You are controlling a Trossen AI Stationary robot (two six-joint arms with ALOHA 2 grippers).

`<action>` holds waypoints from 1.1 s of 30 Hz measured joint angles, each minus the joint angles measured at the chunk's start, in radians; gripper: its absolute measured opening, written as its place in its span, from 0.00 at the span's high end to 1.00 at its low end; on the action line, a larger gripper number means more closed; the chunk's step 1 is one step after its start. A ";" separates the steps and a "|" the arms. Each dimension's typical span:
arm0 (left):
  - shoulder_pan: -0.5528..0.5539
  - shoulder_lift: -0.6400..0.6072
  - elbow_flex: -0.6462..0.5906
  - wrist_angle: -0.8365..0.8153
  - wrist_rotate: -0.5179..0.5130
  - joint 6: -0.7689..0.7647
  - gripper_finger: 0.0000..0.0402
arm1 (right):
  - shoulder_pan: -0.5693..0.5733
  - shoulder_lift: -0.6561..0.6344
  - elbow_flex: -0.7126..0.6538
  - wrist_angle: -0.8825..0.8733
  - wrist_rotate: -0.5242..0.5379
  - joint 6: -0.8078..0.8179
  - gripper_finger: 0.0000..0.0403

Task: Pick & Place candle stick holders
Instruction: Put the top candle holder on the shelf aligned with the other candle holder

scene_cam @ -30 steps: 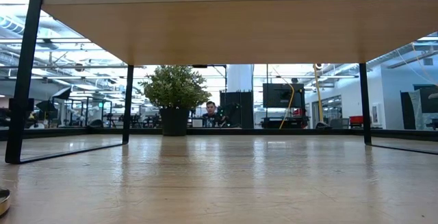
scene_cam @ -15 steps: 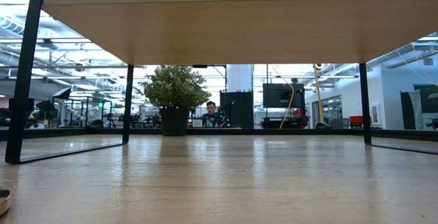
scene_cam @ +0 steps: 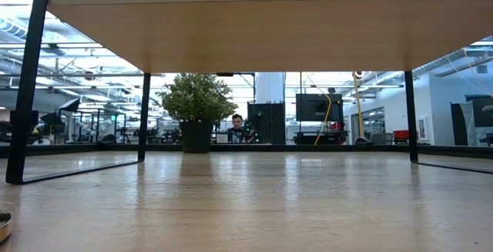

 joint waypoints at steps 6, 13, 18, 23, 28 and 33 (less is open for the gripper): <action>0.066 0.165 0.237 -0.237 0.204 -0.055 0.47 | 0.000 0.015 0.000 0.000 -0.072 0.051 0.68; 0.093 0.328 0.462 -0.289 0.318 -0.039 0.53 | 0.010 0.014 0.000 0.050 -0.133 0.077 0.68; 0.116 0.372 0.502 -0.287 0.467 -0.101 0.60 | 0.012 0.014 0.000 0.052 -0.186 0.100 0.68; 0.121 0.371 0.502 -0.321 0.527 -0.178 0.62 | 0.026 0.014 0.000 0.049 -0.186 0.095 0.68; 0.120 0.372 0.502 -0.314 0.597 -0.223 0.60 | 0.026 0.014 0.000 0.030 -0.186 0.095 0.68; 0.116 0.372 0.502 -0.310 0.647 -0.250 0.58 | 0.035 0.018 0.000 0.038 -0.185 0.095 0.68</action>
